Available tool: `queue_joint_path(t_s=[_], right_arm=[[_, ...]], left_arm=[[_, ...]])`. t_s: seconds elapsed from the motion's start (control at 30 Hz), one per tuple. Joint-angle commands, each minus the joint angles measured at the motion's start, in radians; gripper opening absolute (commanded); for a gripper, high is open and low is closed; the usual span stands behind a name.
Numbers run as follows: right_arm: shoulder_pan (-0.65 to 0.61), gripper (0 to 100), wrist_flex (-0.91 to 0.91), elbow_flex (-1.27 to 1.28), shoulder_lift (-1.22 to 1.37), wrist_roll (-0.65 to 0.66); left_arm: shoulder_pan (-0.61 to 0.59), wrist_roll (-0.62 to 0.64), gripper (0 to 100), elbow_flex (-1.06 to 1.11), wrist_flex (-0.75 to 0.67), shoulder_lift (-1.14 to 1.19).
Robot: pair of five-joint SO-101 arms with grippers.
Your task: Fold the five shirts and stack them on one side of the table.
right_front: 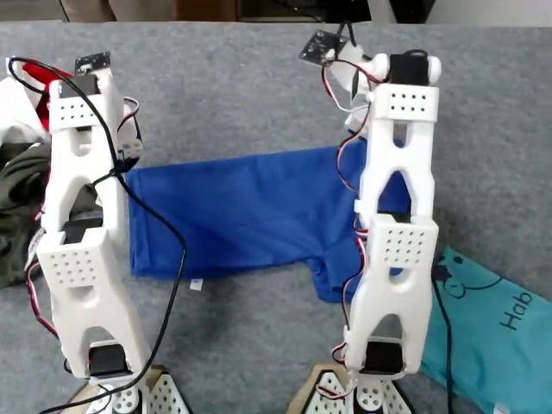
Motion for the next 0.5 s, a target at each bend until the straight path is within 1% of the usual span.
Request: queue_joint_path(t_s=[0.0,0.13,0.27,0.37,0.47], right_arm=[[0.010,0.5,0.026,-0.030,-0.091,0.015],[0.016,0.5,0.025,0.150,-0.203,0.058],[0.001,0.5,0.023,0.389,-0.398,0.075],[-0.013,0.5,0.020,0.570,-0.549,0.103],[-0.015,0.5,0.012,0.743,-0.679,0.155]], left_arm=[[0.003,-0.041,2,-0.069,0.086,-0.059],[0.003,-0.098,2,-0.020,0.107,-0.125],[0.011,-0.117,2,0.086,0.103,-0.278],[0.044,-0.133,2,0.215,0.101,-0.412],[0.080,-0.135,2,0.391,0.043,-0.549]])
